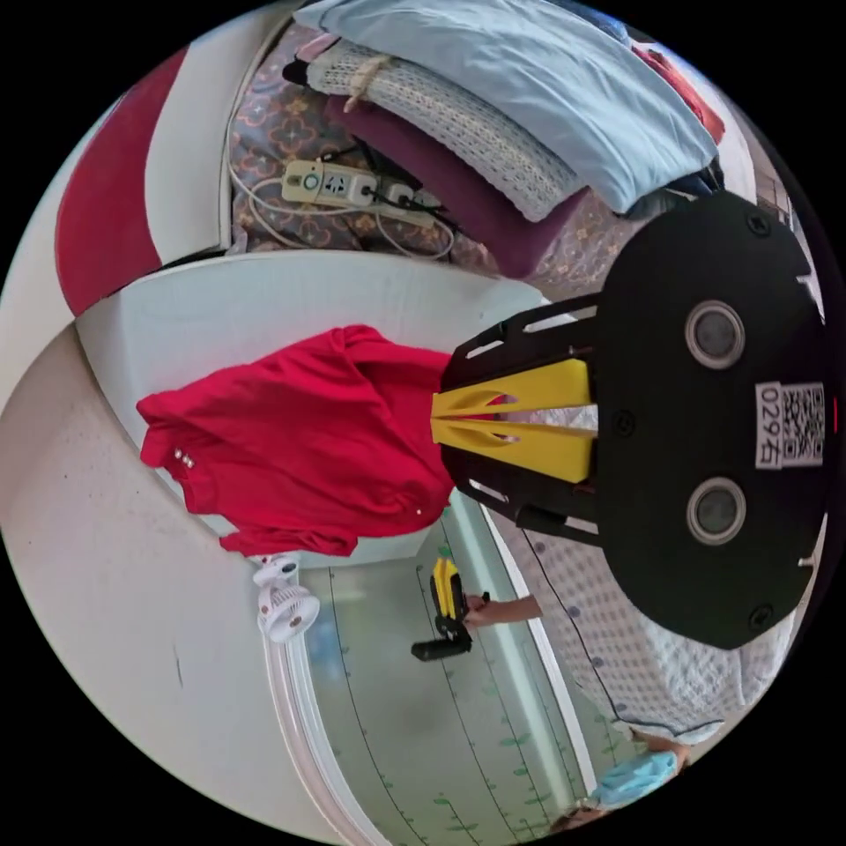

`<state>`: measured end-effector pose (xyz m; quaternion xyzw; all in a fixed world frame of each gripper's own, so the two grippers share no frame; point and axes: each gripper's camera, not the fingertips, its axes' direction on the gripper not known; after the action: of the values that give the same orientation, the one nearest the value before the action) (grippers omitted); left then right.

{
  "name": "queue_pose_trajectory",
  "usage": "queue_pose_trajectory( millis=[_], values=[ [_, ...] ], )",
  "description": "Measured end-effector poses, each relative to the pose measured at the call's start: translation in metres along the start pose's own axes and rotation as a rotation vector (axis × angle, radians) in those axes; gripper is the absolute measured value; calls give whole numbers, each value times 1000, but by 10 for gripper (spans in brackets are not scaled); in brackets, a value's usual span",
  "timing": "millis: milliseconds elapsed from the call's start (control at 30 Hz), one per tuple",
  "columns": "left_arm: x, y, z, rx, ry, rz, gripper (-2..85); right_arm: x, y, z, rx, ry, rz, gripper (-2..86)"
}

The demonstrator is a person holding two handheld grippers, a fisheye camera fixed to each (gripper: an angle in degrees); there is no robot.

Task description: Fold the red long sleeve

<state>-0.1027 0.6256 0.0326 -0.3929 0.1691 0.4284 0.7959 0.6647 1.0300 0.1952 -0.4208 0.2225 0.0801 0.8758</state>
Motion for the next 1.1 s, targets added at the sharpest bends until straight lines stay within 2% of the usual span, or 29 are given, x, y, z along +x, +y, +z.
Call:
queue_pose_trajectory(
  millis=[100, 167, 233, 267, 300, 367, 433, 500, 633, 833, 967, 1067, 1100],
  values=[
    [-8, -27, 5, 110, 0, -51, -5, -14, -27, 35, 10, 100, -77, -4],
    [-15, -52, 22, 92, -47, -85, -8, -24, -40, 52, 9, 175, -85, -4],
    [-21, -83, 47, 24, -108, -123, -9, -34, -48, 67, -24, 340, -121, -4],
    [-21, -89, 54, 2, -126, -130, -9, -34, -47, 65, -23, 345, -131, -4],
    [-21, -99, 70, -71, -196, -158, -9, -26, -45, 56, -5, 335, -93, -4],
    [-13, -105, 81, -99, -241, -146, -10, -3, -34, 32, 58, 340, 27, -4],
    [-9, -107, 99, -145, -218, -149, -10, 18, -14, -1, 129, 462, 195, -5],
    [-2, -106, 106, -166, -261, -140, -10, 5, -1, -21, 184, 529, 133, -5],
    [17, -125, 92, -22, -288, -65, -10, -31, -14, -52, 267, 374, -33, -5],
    [4, -196, 135, -100, -384, -43, -10, -58, -113, -22, 144, 541, -121, -5],
    [-8, -188, 148, -130, -437, -114, -10, -60, -141, -3, 107, 599, -139, -5],
    [-15, -163, 149, -139, -508, -201, -10, -62, -137, 3, 114, 429, -246, -4],
    [-16, -154, 151, -150, -550, -226, -10, -64, -134, 11, 45, 298, -318, -4]
  ],
)
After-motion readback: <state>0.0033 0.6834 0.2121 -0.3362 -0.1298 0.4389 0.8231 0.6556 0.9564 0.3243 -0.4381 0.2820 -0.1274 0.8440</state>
